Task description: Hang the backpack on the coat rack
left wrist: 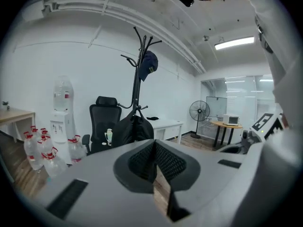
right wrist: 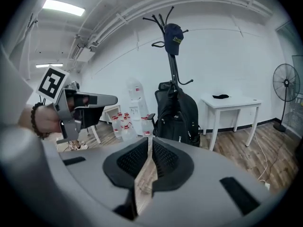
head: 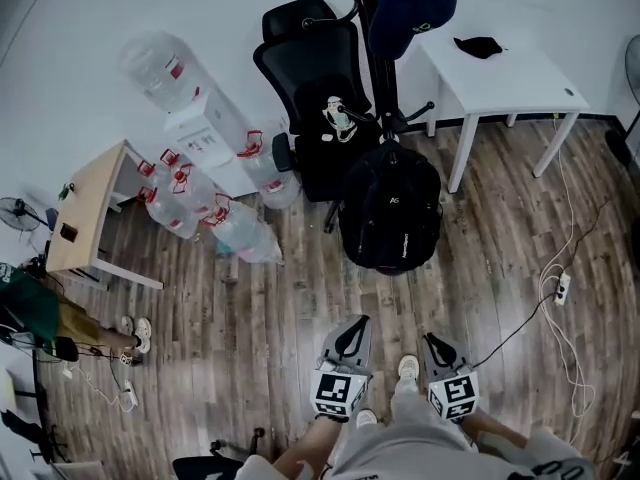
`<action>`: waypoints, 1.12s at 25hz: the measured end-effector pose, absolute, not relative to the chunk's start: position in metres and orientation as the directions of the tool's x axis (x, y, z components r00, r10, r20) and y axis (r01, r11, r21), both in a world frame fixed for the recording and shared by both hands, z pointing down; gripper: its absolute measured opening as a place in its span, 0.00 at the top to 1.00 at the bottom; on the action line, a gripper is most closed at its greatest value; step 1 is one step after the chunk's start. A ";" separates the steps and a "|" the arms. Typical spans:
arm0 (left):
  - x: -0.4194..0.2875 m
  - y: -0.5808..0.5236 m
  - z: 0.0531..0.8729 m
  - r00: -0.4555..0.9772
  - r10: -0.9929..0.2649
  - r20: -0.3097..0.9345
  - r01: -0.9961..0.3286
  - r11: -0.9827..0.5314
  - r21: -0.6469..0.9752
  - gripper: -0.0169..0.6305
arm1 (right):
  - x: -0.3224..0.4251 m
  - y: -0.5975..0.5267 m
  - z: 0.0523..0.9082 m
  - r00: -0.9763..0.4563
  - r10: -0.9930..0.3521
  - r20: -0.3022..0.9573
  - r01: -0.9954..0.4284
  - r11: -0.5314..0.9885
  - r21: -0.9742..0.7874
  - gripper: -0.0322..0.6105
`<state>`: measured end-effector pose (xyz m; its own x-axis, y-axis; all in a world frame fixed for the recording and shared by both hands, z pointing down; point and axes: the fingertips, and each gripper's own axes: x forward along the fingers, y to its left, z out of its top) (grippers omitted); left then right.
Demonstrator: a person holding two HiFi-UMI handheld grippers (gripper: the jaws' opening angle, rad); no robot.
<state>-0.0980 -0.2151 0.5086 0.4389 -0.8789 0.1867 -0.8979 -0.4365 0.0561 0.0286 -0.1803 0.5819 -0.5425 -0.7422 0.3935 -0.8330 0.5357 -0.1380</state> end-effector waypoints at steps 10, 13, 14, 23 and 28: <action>-0.129 -0.060 0.504 0.554 -0.810 0.191 -0.831 -0.552 0.068 0.96 | -0.005 -0.089 0.514 -0.432 -0.864 0.258 -0.902 0.418 -0.110 0.89; -0.142 -0.028 0.510 0.571 -0.795 0.207 -0.818 -0.573 0.056 0.96 | -0.007 -0.060 0.502 -0.406 -0.884 0.232 -0.914 0.391 -0.111 0.89; -0.143 -0.020 0.512 0.574 -0.791 0.211 -0.815 -0.577 0.055 0.96 | -0.006 -0.049 0.501 -0.401 -0.886 0.231 -0.916 0.386 -0.112 0.89; -0.139 0.034 0.518 0.614 -0.758 0.219 -0.784 -0.617 0.063 0.96 | -0.001 0.021 0.506 -0.361 -0.892 0.270 -0.932 0.352 -0.086 0.89; -0.132 0.050 0.524 0.608 -0.760 0.229 -0.791 -0.605 0.095 0.96 | 0.011 0.035 0.495 -0.347 -0.903 0.255 -0.938 0.338 -0.080 0.89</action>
